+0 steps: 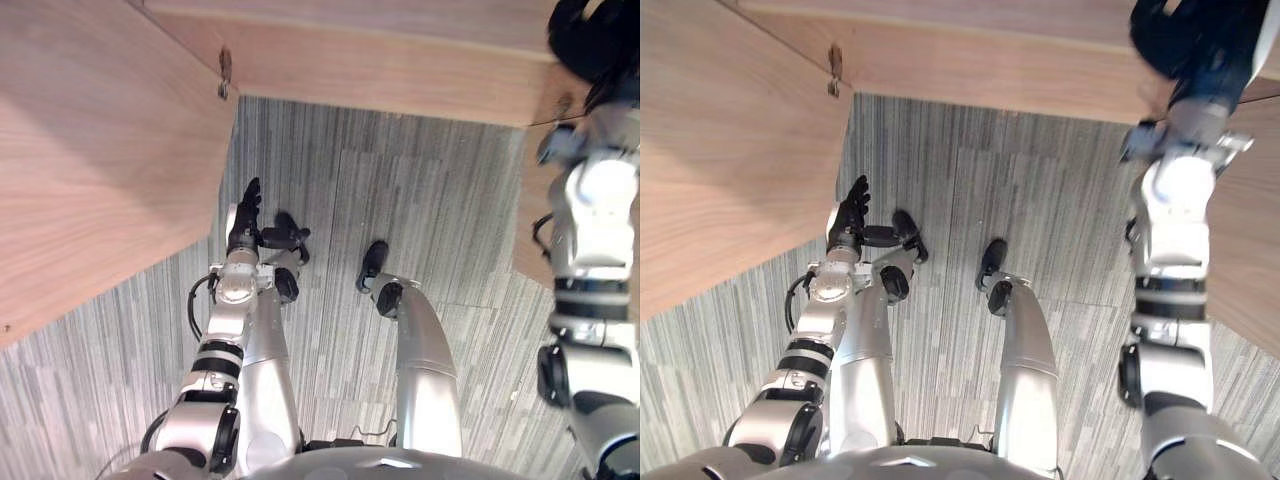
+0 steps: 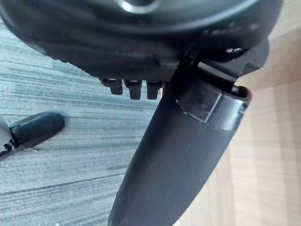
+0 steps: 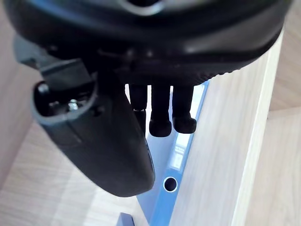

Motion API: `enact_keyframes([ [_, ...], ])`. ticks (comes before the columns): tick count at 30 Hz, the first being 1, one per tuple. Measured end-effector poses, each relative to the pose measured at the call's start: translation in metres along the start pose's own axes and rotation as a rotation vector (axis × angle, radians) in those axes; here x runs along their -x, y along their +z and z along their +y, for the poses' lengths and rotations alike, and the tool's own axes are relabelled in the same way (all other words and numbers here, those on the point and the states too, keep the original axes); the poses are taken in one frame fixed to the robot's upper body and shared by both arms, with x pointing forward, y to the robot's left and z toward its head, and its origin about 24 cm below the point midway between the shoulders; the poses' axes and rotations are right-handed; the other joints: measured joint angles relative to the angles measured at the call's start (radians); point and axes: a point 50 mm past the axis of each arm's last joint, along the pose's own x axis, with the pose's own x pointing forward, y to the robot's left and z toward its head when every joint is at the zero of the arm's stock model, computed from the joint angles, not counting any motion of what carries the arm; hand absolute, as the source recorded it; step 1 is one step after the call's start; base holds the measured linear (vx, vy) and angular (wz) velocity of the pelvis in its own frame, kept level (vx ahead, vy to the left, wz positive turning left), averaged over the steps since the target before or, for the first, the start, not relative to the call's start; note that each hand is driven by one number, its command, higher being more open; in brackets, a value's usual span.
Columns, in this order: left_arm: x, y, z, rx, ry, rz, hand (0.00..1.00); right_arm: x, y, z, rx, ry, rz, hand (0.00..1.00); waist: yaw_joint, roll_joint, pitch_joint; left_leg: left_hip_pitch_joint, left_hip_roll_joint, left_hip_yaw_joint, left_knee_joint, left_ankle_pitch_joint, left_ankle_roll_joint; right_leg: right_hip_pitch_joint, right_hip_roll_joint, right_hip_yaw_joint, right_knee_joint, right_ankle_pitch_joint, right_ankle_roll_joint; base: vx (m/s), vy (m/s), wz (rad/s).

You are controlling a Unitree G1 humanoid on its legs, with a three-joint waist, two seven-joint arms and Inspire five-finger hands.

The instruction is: Walk over to the cabinet, pick up the folder, carry it to the office cabinet, place the folder inside the office cabinet, then close the office cabinet door

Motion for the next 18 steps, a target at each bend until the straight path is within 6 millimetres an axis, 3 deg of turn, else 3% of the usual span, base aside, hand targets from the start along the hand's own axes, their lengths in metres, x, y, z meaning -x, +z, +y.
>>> enact_keyframes([
  [1, 0.004, -0.006, -0.002, -0.024, -0.014, 0.016, 1.00, 0.022, -0.002, -0.001, -0.019, 0.021, 0.003, 0.00, -0.010, -0.004, -0.005, 0.039, 0.000, 0.001, -0.004, -0.006, -0.007, 0.041, 0.005, 0.002, -0.015, 0.000, 0.002, 0.03, 0.024, -0.06],
  [4, 0.011, -0.018, -0.003, -0.041, -0.033, 0.053, 1.00, 0.051, -0.001, 0.007, -0.057, 0.083, -0.003, 0.00, -0.027, -0.017, -0.015, 0.102, 0.000, 0.011, -0.020, -0.010, -0.013, 0.104, 0.015, 0.011, -0.049, 0.005, 0.010, 0.06, 0.027, -0.11],
  [5, 0.015, -0.025, -0.004, -0.061, -0.042, 0.077, 1.00, 0.064, -0.004, 0.015, -0.077, 0.139, 0.016, 0.00, -0.030, -0.034, -0.036, 0.135, 0.000, 0.027, -0.026, -0.011, -0.010, 0.126, 0.018, 0.023, -0.062, 0.011, 0.006, 0.12, 0.031, -0.20],
  [8, 0.026, -0.045, -0.013, -0.084, -0.081, 0.149, 1.00, 0.101, -0.019, 0.039, -0.086, 0.319, 0.113, 0.00, -0.031, -0.043, -0.059, 0.246, -0.006, 0.033, -0.055, -0.022, -0.017, 0.244, 0.029, 0.031, -0.120, 0.016, 0.013, 0.18, 0.064, -0.11],
  [10, 0.038, -0.064, -0.015, -0.114, -0.104, 0.219, 1.00, 0.134, -0.034, 0.058, -0.078, 0.460, 0.215, 0.00, -0.031, -0.056, -0.109, 0.315, -0.026, 0.041, -0.101, -0.021, -0.021, 0.307, 0.032, 0.044, -0.171, 0.023, 0.022, 0.18, 0.052, -0.08],
  [12, 0.054, -0.091, -0.017, -0.167, -0.136, 0.324, 1.00, 0.175, -0.063, 0.073, 0.006, 0.647, 0.361, 0.00, -0.031, -0.059, -0.166, 0.406, -0.056, 0.044, -0.176, -0.013, -0.036, 0.397, 0.040, 0.057, -0.260, 0.047, 0.034, 0.19, 0.061, -0.11],
  [14, 0.064, -0.106, -0.014, -0.206, -0.149, 0.382, 1.00, 0.202, -0.087, 0.076, 0.091, 0.729, 0.480, 0.00, -0.030, -0.059, -0.192, 0.465, -0.070, 0.043, -0.230, -0.004, -0.047, 0.464, 0.052, 0.066, -0.345, 0.079, 0.042, 0.20, 0.075, -0.20],
  [18, 0.084, -0.129, 0.004, -0.300, -0.149, 0.477, 1.00, 0.258, -0.139, 0.060, 0.261, 0.806, 0.788, 0.00, -0.028, -0.056, -0.221, 0.590, -0.108, 0.044, -0.330, 0.013, -0.058, 0.604, 0.066, 0.104, -0.512, 0.156, 0.062, 0.19, 0.080, -0.26],
])
